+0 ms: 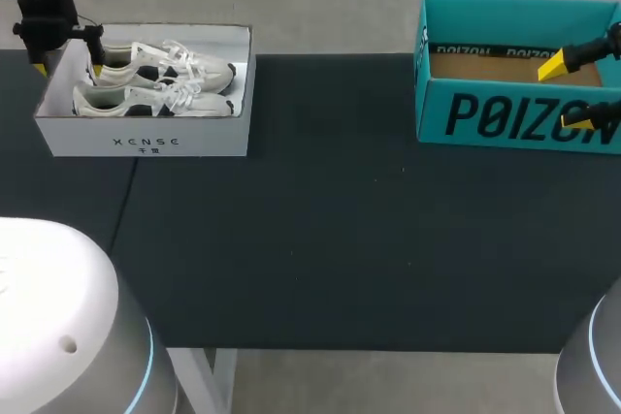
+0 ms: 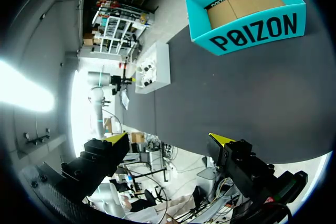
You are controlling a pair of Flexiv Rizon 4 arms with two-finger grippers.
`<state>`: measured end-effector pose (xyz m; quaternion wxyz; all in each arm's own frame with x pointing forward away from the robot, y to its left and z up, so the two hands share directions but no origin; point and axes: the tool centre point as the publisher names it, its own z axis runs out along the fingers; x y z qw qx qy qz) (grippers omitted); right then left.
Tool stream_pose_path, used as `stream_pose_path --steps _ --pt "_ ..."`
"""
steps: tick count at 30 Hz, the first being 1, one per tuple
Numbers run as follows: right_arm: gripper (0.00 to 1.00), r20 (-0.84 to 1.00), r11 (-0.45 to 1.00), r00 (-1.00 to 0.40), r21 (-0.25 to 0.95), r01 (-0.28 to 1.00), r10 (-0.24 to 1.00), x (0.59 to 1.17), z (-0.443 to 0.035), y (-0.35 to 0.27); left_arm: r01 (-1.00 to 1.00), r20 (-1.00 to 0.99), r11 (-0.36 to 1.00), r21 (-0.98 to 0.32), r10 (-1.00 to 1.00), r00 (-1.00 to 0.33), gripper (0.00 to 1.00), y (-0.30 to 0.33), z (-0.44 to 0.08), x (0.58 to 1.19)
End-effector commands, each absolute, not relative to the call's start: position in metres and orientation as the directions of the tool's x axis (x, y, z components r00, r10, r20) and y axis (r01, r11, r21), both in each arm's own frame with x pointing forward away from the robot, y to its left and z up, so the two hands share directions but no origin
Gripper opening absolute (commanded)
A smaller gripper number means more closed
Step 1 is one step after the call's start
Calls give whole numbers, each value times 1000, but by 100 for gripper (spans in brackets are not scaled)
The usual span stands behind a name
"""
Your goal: Take the shoe out of the shoebox, open the shoe tongue, remove and reinsert the insole, then place the shoe into the shoebox
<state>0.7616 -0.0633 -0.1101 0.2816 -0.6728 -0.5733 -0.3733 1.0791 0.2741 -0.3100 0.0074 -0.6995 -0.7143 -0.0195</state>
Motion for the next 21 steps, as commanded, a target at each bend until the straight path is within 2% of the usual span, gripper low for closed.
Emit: stream_pose_path --steps 1,12,13,17,19,21 --pt "100 824 -186 66 49 981 563 761 -111 -62 996 58 21 86 998 -26 100 267 -321 1075" --pt "100 824 -186 66 49 981 563 761 -111 -62 999 23 -9 39 1000 8 100 261 -356 1071" --pt "100 824 -186 66 49 981 563 761 -111 -62 999 24 -8 33 1000 7 94 262 -357 1071" --pt "100 824 -186 66 49 981 563 761 -111 -62 1000 24 -10 24 1000 9 92 263 -360 1072" --pt "100 824 -186 66 49 981 563 761 -111 -62 1000 6 -6 18 1000 5 95 263 -363 1072" --pt "100 824 -186 66 49 981 563 761 -111 -62 1000 3 -4 12 1000 4 92 264 -368 1072"
